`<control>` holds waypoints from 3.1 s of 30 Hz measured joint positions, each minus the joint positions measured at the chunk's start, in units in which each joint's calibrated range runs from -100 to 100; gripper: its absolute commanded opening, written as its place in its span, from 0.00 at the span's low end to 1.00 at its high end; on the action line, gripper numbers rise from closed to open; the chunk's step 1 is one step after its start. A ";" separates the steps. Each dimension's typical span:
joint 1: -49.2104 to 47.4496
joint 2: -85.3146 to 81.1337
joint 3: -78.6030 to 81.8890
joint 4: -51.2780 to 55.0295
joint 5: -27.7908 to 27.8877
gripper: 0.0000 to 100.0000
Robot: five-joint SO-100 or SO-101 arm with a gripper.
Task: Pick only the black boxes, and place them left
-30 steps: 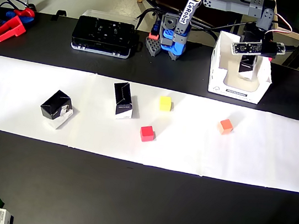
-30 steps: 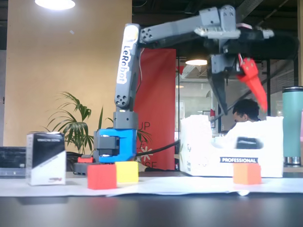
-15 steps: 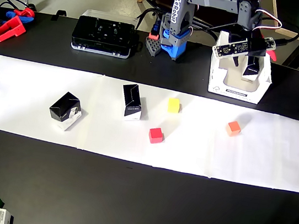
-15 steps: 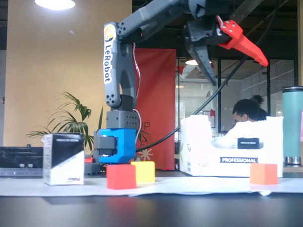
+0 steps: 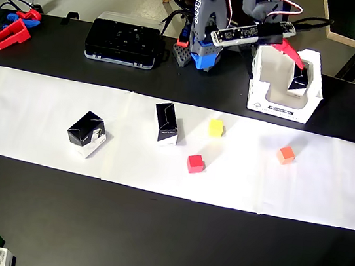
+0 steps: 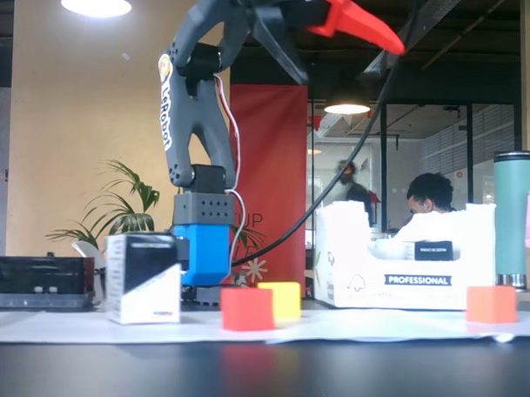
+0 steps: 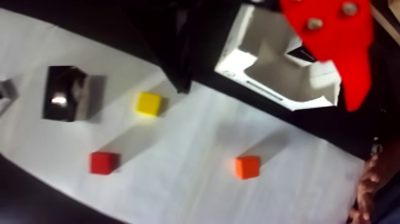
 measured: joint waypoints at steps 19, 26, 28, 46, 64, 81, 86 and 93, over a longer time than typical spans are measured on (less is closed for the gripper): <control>26.12 -1.23 -8.65 0.08 20.81 0.49; 26.95 -1.23 5.56 -4.48 20.81 0.49; 27.69 -1.15 10.77 -8.28 20.76 0.49; 23.17 1.39 39.10 -31.76 15.53 0.49; 12.37 20.43 38.66 -37.67 8.55 0.16; -9.51 21.33 -10.94 -0.25 -6.30 0.16; -21.50 21.33 -12.97 -0.08 -12.80 0.16; -35.99 16.74 -4.94 -0.08 -17.83 0.16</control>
